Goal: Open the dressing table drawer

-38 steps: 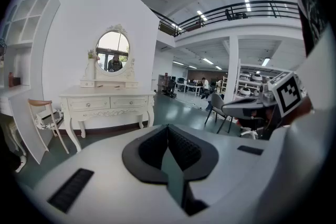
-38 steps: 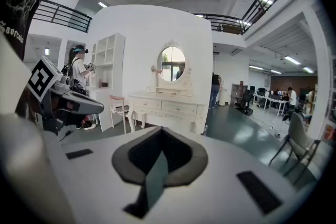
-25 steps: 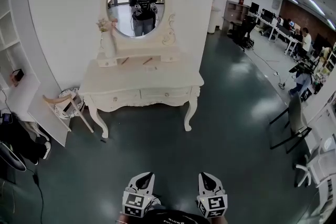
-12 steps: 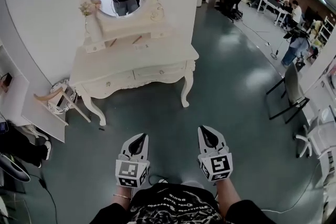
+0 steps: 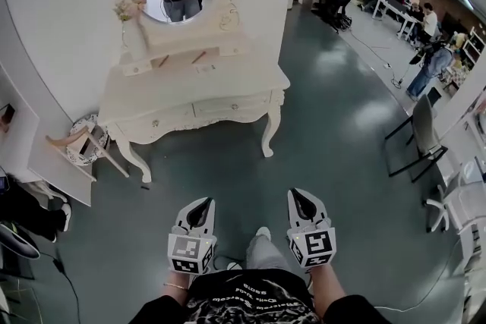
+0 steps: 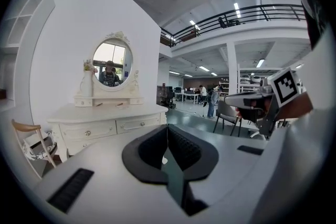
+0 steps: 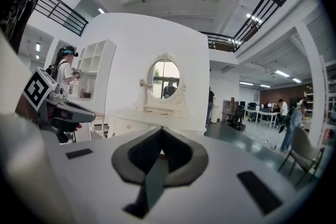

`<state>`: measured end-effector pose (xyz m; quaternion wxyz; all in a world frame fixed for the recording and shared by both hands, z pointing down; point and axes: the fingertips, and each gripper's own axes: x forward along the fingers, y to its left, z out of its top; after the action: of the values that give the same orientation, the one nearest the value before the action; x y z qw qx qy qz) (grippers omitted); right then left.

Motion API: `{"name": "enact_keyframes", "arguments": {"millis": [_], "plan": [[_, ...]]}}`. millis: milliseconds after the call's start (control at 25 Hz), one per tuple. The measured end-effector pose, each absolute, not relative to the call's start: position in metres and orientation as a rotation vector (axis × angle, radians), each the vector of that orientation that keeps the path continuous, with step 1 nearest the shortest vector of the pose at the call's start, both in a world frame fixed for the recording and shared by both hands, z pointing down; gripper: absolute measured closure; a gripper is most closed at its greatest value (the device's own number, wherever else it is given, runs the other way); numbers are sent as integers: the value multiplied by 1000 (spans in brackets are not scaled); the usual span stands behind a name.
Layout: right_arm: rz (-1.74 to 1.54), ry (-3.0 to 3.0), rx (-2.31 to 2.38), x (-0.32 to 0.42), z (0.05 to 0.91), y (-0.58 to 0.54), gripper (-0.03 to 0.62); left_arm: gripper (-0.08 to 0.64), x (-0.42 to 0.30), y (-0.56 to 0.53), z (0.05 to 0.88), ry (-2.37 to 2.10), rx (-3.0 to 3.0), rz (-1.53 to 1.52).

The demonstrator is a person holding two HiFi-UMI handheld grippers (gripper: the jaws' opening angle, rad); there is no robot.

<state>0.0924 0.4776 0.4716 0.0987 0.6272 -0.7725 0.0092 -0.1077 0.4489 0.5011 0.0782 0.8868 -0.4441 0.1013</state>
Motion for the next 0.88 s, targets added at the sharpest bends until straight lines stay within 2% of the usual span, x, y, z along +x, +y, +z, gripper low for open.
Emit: {"name": "enact_keyframes", "arguments": {"millis": [880], "plan": [[170, -2359, 1693, 136, 505, 313, 581, 543, -74, 310, 514, -1473, 2509, 350]]}}
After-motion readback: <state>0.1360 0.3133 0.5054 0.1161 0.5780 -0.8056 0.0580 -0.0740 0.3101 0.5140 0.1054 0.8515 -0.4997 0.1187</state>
